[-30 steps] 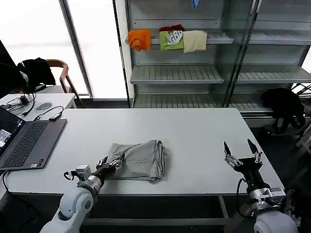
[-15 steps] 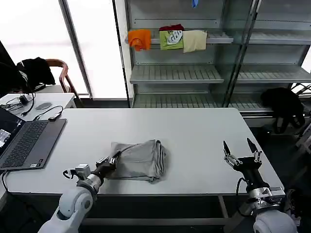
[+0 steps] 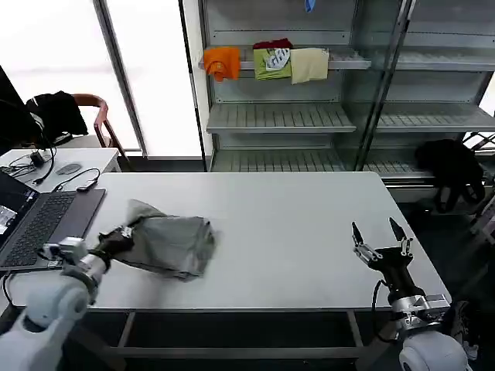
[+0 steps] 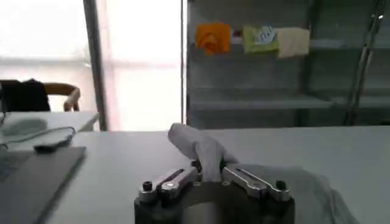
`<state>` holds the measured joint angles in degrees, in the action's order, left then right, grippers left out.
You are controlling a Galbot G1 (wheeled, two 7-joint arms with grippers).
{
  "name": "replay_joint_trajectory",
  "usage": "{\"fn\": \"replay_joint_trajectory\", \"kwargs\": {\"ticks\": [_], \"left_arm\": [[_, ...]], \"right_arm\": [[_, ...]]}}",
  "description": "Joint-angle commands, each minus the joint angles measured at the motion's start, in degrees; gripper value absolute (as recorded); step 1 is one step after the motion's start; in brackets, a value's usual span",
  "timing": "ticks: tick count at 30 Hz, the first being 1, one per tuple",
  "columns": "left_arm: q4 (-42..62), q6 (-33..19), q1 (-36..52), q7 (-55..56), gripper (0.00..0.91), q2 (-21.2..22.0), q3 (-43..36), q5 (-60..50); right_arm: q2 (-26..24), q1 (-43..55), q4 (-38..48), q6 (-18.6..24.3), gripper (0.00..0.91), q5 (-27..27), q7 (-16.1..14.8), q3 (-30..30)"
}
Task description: Fold and organize the clothes.
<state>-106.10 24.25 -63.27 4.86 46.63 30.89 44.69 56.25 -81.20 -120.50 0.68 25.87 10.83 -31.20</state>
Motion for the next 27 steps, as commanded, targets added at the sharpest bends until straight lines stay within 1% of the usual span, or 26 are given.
{"fn": "replay_joint_trajectory", "kwargs": {"ticks": [1, 3, 4, 6, 7, 9, 10, 11, 12, 13, 14, 15, 16, 17, 18, 21, 24, 27], "left_arm": [[-0.74, 2.85, 8.66, -1.61, 0.000, -20.99, 9.30, 6.68], [-1.78, 4.35, 12.05, -3.43, 0.000, -21.63, 7.33, 4.40], [-3.04, 4.70, 12.08, -4.28, 0.000, -21.20, 6.43, 2.96], [-4.90, 5.10, 9.40, -6.49, 0.000, -18.86, 3.34, -2.79], [-5.36, 4.50, 8.31, -7.73, 0.000, -16.84, -0.55, -7.72], [-4.26, 0.49, 5.26, -9.68, 0.000, -10.29, -8.99, -19.13], [-2.33, -0.41, 4.36, -9.80, 0.000, -8.22, -11.39, -21.78], [0.17, -2.63, 3.75, -9.98, 0.000, -3.35, -15.86, -25.70], [1.81, -4.28, 3.24, -9.98, 0.000, 0.63, -19.43, -28.82], [3.61, -4.72, 2.76, -9.97, 0.000, 2.54, -20.68, -32.30], [4.13, -5.41, 2.09, -9.65, 0.000, 5.53, -23.46, -33.90], [4.03, -5.72, 1.96, -9.26, 0.010, 7.36, -24.38, -35.41], [3.66, -5.71, 2.18, -7.98, 0.181, 9.27, -26.14, -35.92], [3.06, -5.69, 3.10, -6.81, 0.574, 10.50, -27.74, -35.95], [2.56, -5.81, 4.33, -5.07, 0.907, 11.44, -28.87, -35.66], [0.71, -5.44, 8.64, -2.25, 0.907, 12.00, -30.63, -31.12], [-0.25, -4.45, 12.52, 2.06, 0.907, 10.53, -32.69, -30.17], [-0.53, -4.07, 13.88, 3.61, 0.907, 8.72, -34.63, -29.96]], "right_arm": [[-0.01, 0.51, -0.25, -0.17, 0.907, -0.05, -0.05, 0.51], [-0.08, 0.37, -0.38, -0.18, 0.907, -0.01, -0.04, 0.36], [-0.11, 0.21, -0.41, -0.13, 0.907, 0.02, -0.05, 0.19], [-0.06, -0.16, -0.35, 0.02, 0.907, 0.10, -0.05, -0.20], [-0.03, -0.33, -0.26, 0.11, 0.907, 0.17, -0.04, -0.31], [-0.01, -0.68, -0.04, 0.32, 0.907, 0.28, -0.06, -0.40], [0.02, -0.68, -0.04, 0.32, 0.907, 0.26, -0.06, -0.40], [0.12, -0.68, -0.18, 0.28, 0.907, 0.21, -0.04, -0.36], [0.21, -0.62, -0.32, 0.21, 0.907, 0.16, -0.07, -0.37], [0.26, -0.62, -0.39, 0.13, 0.907, 0.15, -0.06, -0.40], [0.32, -0.59, -0.63, -0.03, 0.907, 0.13, -0.05, -0.45], [0.28, -0.62, -0.65, -0.07, 0.907, 0.12, -0.07, -0.47], [0.23, -0.65, -0.59, -0.11, 0.907, 0.10, -0.06, -0.50], [0.18, -0.70, -0.53, -0.11, 0.907, 0.10, -0.07, -0.53], [0.15, -0.79, -0.39, -0.11, 0.907, 0.09, -0.09, -0.55], [0.33, -1.02, -0.19, -0.04, 0.907, 0.02, -0.14, -0.49], [0.72, -0.97, -0.16, -0.03, 0.907, -0.09, -0.26, -0.32], [1.04, -0.73, -0.03, -0.04, 0.907, -0.14, -0.27, -0.08]]}}
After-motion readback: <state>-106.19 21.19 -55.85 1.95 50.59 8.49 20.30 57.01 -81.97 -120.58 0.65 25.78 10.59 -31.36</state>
